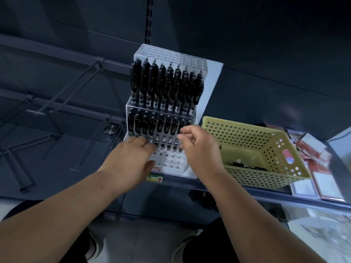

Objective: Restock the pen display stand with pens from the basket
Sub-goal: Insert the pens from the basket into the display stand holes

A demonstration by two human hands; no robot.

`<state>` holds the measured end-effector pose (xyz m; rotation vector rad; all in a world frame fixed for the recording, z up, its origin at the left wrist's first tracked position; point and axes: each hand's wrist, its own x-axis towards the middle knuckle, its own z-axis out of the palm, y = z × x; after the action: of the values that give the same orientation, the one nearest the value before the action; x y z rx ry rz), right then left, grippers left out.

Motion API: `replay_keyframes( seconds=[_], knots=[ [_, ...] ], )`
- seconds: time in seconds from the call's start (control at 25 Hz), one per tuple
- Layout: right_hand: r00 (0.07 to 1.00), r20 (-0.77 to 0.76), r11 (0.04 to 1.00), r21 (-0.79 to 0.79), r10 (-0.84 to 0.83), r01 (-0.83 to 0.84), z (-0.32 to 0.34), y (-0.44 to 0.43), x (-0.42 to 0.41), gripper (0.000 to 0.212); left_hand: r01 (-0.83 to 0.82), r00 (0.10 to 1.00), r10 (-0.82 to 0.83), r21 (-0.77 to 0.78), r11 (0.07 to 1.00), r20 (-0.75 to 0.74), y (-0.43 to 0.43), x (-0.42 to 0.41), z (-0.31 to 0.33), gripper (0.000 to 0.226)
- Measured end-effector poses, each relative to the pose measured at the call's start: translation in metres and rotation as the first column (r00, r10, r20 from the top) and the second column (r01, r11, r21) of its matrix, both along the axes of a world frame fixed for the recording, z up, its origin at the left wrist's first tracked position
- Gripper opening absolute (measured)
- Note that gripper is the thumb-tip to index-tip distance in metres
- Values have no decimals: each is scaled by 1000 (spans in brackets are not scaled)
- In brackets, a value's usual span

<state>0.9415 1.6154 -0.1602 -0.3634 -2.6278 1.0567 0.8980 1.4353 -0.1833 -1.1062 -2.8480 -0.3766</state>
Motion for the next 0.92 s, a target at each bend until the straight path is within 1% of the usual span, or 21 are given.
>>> replay_keyframes(
  seconds=[0.04,0.12,0.24,0.32,0.44,0.52,0.64,0.76,0.84,0.88,0.92],
  knots=[
    [1000,-5,1000,-12,-26,26,5,12,5,19,30,1000,-30,39,999,-10,10,5,5,41],
    [996,-7,995,-25,-92,92,10,40,16,19,66,998,-66,64,996,-5,32,11,14,39],
    [982,-14,982,12,-189,189,11,84,29,17,110,994,-112,122,986,9,63,14,21,40],
    [972,-6,970,57,-235,235,11,115,33,17,131,991,-133,100,986,10,85,14,25,42],
    [954,48,950,126,-295,287,4,160,32,20,120,991,-123,48,992,58,119,12,30,42],
    [941,72,939,128,-331,321,-3,183,29,27,78,990,-83,50,996,110,139,9,31,42],
    [925,130,933,100,-358,347,-11,197,31,41,-39,981,28,56,998,194,163,5,31,44],
    [932,191,951,80,-308,298,-28,193,51,48,-189,947,152,108,976,282,176,1,32,43],
    [931,240,962,88,-273,260,-36,189,66,51,-272,915,207,149,951,345,179,-1,30,27],
    [922,286,964,119,-262,237,-38,189,70,52,-296,903,222,155,943,369,178,-1,29,19],
    [903,352,965,165,-249,202,-39,191,72,53,-302,897,220,169,938,384,176,0,28,16]
  ],
)
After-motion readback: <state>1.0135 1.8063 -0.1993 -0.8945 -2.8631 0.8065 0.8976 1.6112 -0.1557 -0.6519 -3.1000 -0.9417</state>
